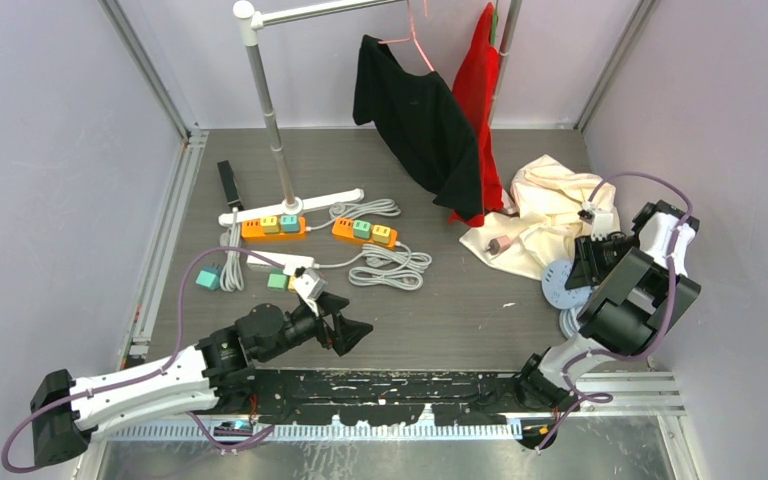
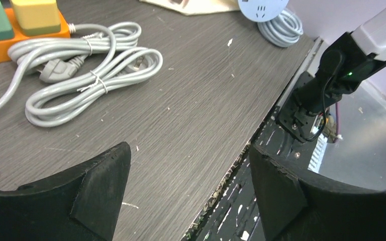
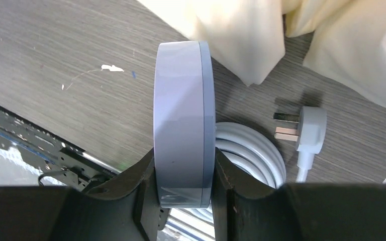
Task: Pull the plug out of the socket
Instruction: Place the socket at the center of the board.
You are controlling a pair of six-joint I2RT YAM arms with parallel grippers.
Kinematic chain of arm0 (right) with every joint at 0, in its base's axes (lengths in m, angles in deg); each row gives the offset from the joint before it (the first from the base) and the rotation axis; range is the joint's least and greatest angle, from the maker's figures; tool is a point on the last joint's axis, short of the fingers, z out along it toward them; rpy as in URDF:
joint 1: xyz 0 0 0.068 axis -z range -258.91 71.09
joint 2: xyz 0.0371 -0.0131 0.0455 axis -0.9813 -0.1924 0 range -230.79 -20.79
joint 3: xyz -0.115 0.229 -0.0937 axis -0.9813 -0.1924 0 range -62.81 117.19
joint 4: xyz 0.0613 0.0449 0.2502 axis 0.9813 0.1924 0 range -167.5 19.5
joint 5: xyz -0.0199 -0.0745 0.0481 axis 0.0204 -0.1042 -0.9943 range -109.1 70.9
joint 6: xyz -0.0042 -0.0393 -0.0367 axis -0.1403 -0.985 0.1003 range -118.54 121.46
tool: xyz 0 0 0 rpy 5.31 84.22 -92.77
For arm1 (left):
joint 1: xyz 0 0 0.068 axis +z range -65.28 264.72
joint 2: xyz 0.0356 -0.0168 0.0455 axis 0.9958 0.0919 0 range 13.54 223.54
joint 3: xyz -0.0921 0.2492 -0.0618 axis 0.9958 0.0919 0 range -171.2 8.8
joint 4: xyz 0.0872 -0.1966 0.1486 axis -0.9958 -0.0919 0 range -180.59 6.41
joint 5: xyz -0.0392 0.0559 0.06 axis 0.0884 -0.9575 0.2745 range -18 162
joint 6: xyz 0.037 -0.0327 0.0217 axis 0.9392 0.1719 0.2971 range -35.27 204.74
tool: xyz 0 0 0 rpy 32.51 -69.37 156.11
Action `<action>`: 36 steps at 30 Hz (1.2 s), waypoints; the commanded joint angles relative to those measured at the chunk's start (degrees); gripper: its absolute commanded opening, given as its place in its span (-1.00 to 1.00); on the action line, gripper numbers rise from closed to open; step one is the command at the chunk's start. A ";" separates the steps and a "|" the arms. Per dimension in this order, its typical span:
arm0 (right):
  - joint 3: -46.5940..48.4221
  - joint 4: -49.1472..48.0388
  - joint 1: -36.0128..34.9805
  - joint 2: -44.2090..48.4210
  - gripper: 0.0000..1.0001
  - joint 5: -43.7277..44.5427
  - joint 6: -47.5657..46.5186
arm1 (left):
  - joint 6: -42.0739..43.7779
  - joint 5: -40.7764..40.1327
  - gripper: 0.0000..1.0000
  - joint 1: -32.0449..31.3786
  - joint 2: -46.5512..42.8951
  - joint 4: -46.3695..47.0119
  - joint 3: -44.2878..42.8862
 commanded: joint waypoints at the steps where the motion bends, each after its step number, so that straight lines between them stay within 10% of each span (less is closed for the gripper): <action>1: 2.91 -11.29 0.02 -2.08 -0.55 6.67 6.15 | -0.68 0.62 0.73 0.07 1.00 1.83 -1.78; 11: 6.77 -11.13 0.05 1.07 0.50 11.63 7.43 | -0.98 0.58 0.73 0.07 0.32 1.78 -2.19; 18: 13.10 1.53 0.00 9.23 0.52 4.13 1.44 | -1.42 -0.47 0.73 0.07 1.40 -3.72 -5.50; 26: 17.24 28.44 -3.36 17.06 0.49 -28.14 -16.72 | -0.35 -4.14 0.73 0.15 1.70 -17.82 -15.34; 30: 10.98 26.09 -14.65 22.53 0.51 -40.03 -13.48 | -0.13 -4.69 0.73 0.86 3.93 -24.16 -21.39; 36: -6.27 -5.88 -21.45 29.06 0.51 -45.57 14.06 | -0.64 -5.90 0.73 2.06 9.70 -34.08 -30.70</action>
